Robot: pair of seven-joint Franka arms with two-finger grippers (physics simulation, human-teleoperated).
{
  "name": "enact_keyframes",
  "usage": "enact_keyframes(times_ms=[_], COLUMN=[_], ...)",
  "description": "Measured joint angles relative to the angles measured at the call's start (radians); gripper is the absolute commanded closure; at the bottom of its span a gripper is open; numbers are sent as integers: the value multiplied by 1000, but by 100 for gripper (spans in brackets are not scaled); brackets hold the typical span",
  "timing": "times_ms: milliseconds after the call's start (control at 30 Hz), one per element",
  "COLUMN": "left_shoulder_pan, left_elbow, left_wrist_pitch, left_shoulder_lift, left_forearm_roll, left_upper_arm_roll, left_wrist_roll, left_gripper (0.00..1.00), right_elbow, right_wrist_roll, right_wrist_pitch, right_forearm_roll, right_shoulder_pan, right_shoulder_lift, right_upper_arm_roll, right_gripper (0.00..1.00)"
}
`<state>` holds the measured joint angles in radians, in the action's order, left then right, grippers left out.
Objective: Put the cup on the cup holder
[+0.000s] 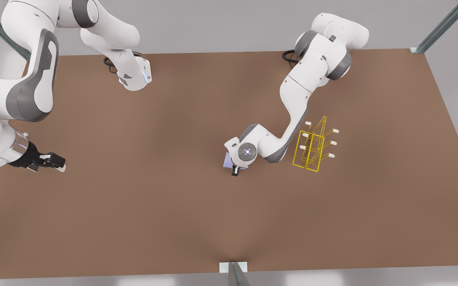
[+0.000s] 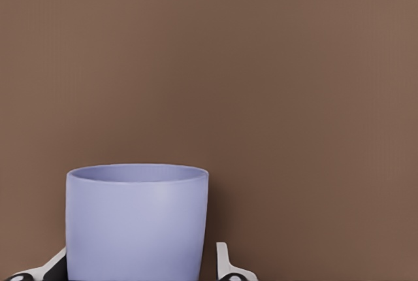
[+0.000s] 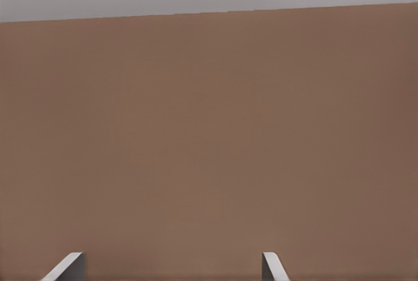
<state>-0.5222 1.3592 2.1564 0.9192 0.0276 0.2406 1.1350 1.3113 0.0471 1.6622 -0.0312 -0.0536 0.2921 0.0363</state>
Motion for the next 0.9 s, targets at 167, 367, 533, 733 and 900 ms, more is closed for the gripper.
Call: enact_keyframes(times_ms=[167,367,533,733,900], left_shoulder_pan=[0,-1,-8,-36,-79], left_elbow=[0,-1,-10,-122,-138], left_wrist_pitch=[16,20,-90,-430,-764], left_shoulder_lift=[8,0,-116,-225,-248], left_forearm_roll=[5,0,-46,-302,-650], left_upper_arm_roll=[-1,-1,-58,-96,-94], left_wrist_roll=[-2,-8,-21,-67,-106], left_gripper=[14,19,18,18,20], right_elbow=[-1,1,1,1,1], right_wrist_roll=[-4,-7,-9,-12,-14], right_wrist_pitch=[1,1,4,4,4], right_forearm_roll=[0,2,1,1,0], right_shoulder_pan=[0,-1,3,3,3], right_shoulder_lift=[-2,-7,-6,-5,-4], right_upper_arm_roll=[0,1,-1,-1,-1], right_gripper=[0,0,0,0,0])
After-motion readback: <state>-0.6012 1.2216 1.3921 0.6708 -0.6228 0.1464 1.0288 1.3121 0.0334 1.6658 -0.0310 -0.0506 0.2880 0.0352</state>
